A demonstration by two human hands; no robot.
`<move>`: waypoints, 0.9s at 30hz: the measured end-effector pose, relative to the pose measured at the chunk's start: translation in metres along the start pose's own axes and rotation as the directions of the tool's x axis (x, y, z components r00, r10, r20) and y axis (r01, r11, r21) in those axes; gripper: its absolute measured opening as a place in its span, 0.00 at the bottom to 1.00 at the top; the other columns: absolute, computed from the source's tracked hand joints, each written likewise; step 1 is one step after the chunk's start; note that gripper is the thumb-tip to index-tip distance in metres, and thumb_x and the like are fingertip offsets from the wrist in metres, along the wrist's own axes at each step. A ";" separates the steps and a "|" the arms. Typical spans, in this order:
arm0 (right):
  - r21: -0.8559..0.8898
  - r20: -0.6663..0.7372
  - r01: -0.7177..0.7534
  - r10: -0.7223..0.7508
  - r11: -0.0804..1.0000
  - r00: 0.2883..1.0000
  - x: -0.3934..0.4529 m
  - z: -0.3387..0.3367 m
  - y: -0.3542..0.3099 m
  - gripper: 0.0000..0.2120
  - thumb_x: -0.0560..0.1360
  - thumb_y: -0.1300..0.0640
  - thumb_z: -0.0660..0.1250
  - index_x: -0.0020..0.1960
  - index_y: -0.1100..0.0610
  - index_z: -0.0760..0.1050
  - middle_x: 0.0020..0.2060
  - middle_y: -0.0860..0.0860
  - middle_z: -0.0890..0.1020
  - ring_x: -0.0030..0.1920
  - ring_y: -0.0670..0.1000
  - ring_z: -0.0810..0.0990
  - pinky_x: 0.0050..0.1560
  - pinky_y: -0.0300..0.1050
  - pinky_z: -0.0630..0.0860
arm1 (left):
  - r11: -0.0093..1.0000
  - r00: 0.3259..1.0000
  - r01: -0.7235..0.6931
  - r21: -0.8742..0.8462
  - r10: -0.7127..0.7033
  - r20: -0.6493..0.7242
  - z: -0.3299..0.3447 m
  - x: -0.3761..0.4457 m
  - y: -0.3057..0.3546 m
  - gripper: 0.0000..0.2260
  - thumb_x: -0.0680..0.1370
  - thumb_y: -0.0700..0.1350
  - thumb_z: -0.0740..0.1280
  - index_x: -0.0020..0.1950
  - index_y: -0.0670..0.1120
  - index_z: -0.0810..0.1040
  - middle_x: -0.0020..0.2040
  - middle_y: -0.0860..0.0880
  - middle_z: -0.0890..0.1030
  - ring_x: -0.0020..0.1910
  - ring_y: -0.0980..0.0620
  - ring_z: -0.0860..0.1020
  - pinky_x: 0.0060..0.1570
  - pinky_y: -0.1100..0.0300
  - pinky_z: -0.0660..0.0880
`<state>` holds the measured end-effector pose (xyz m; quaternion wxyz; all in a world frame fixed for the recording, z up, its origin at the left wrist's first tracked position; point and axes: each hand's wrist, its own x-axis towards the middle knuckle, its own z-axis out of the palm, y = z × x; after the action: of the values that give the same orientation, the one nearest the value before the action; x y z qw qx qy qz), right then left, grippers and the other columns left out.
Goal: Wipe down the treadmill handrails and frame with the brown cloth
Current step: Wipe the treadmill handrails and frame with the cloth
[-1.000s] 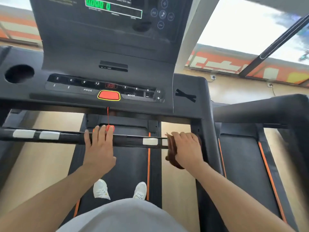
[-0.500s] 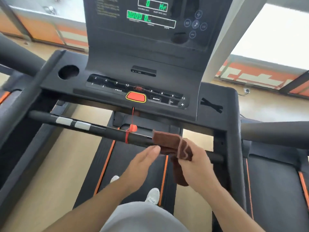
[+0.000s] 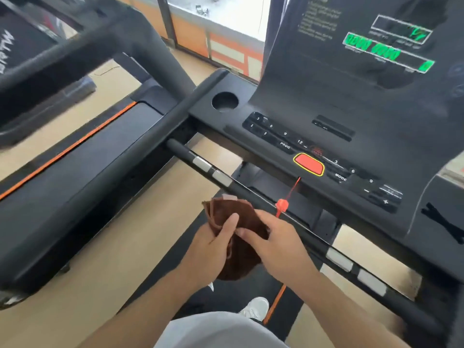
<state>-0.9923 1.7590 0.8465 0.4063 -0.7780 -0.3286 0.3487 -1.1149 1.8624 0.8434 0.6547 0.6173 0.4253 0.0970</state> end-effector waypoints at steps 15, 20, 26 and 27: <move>-0.241 -0.399 -0.262 0.151 0.934 0.904 0.133 0.022 -0.056 0.18 0.76 0.46 0.74 0.65 0.42 0.76 0.58 0.41 0.83 0.62 0.51 0.80 0.61 0.52 0.78 | 0.983 0.964 -0.165 0.083 0.178 -0.196 -0.106 0.138 0.009 0.14 0.80 0.44 0.68 0.62 0.60 0.76 0.46 0.59 0.83 0.48 0.63 0.80 0.48 0.75 0.72; -0.720 -0.237 -0.256 0.118 0.645 0.964 0.144 0.052 -0.044 0.43 0.73 0.36 0.73 0.81 0.48 0.60 0.73 0.47 0.72 0.73 0.52 0.69 0.70 0.52 0.70 | 0.994 0.985 -0.086 0.061 0.094 -0.144 -0.129 0.166 -0.008 0.13 0.80 0.44 0.69 0.61 0.59 0.76 0.47 0.57 0.83 0.49 0.62 0.80 0.51 0.70 0.74; -0.755 -0.110 -0.293 0.327 0.587 0.938 0.201 0.099 -0.039 0.31 0.67 0.31 0.72 0.63 0.45 0.68 0.52 0.45 0.82 0.55 0.54 0.83 0.52 0.50 0.78 | 0.998 0.998 0.027 0.055 -0.024 -0.063 -0.160 0.172 -0.037 0.11 0.80 0.46 0.69 0.59 0.59 0.78 0.46 0.55 0.83 0.47 0.62 0.80 0.49 0.66 0.73; -0.735 -0.047 -0.271 0.352 0.622 0.935 0.215 0.099 -0.044 0.31 0.66 0.29 0.72 0.61 0.44 0.69 0.50 0.44 0.82 0.53 0.53 0.83 0.51 0.50 0.78 | 0.998 0.997 0.036 0.049 -0.032 -0.069 -0.165 0.172 -0.040 0.11 0.79 0.44 0.69 0.57 0.59 0.79 0.45 0.55 0.84 0.46 0.61 0.80 0.48 0.66 0.73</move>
<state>-0.9658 1.9897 0.7830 -0.0220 -0.9008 -0.3204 0.2921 -1.1358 2.0855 0.7530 0.6257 0.6226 0.4600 0.0960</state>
